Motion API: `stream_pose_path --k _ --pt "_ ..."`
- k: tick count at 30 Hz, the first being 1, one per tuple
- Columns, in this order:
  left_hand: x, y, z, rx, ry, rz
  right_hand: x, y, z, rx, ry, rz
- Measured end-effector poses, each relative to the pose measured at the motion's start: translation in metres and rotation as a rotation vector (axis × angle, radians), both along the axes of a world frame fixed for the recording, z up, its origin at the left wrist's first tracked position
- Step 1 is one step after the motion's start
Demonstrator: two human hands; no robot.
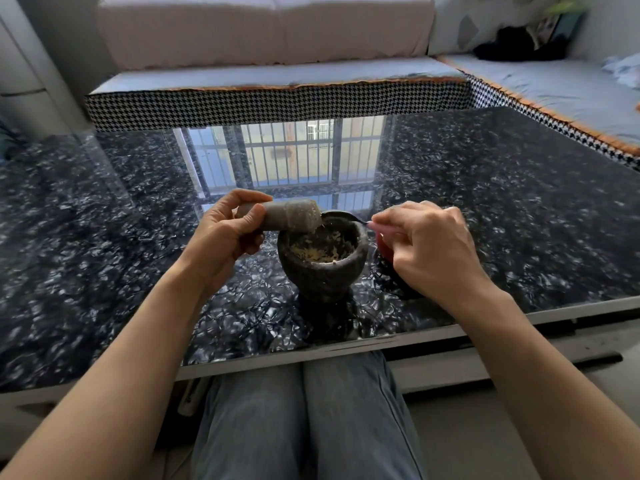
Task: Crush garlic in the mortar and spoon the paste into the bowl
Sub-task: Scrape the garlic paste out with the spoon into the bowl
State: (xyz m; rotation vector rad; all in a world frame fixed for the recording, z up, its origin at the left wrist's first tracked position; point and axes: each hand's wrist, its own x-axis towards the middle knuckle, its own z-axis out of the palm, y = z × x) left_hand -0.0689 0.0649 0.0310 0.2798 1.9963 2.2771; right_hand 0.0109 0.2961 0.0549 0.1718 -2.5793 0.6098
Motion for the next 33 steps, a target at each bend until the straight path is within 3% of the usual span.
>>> stream_pose_path --k 11,21,33 --pt "0.004 0.002 0.002 -0.051 0.036 0.039 0.022 -0.004 0.009 0.080 -0.035 0.036" --pt "0.008 0.005 0.006 -0.072 0.059 0.062 0.008 -0.018 0.024 0.281 -0.026 -0.147" --pt "0.013 0.007 0.006 -0.107 0.092 0.111 0.026 -0.036 0.025 0.391 -0.087 -0.102"
